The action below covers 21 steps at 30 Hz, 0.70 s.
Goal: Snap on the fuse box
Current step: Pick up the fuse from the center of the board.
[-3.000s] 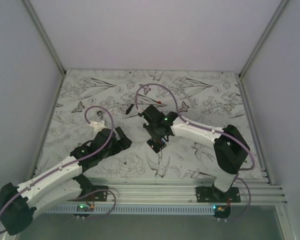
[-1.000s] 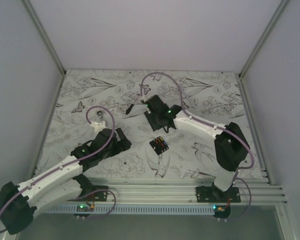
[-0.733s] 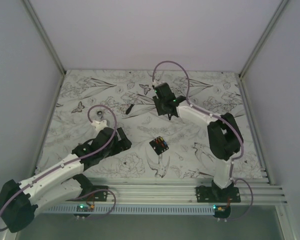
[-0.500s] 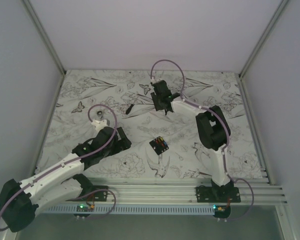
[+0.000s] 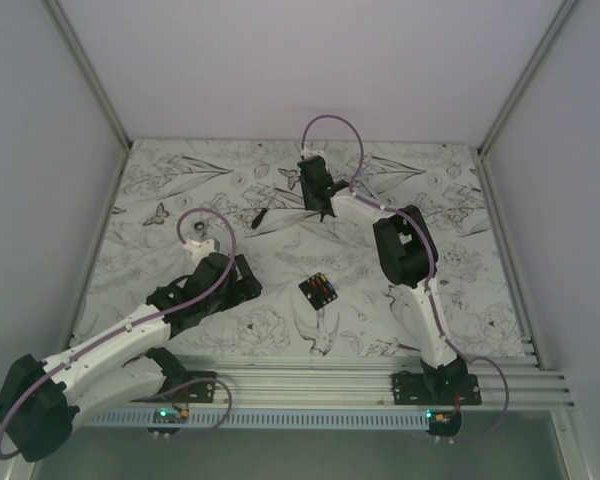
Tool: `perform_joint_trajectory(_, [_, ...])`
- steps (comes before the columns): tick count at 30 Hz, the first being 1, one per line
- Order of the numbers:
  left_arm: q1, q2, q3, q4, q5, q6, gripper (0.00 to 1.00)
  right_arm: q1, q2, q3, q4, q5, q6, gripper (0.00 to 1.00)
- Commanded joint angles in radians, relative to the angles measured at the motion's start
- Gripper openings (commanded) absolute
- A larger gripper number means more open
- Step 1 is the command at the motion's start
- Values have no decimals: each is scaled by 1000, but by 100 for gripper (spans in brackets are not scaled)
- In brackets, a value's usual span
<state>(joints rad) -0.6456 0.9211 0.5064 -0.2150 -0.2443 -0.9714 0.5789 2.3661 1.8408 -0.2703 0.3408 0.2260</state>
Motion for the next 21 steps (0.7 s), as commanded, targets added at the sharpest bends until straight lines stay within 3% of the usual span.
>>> perform_joint_trajectory(1, [12, -2, 20, -27, 1, 15, 100, -10, 28, 51, -15, 57, 54, 42])
perform_joint_trajectory(11, [13, 2, 22, -27, 5, 12, 100, -11, -11, -13, -90, 53, 73, 39])
perform_joint_trajectory(21, [12, 7, 28, -26, 9, 12, 100, -34, -3, -29, -88, -77, 81, 36])
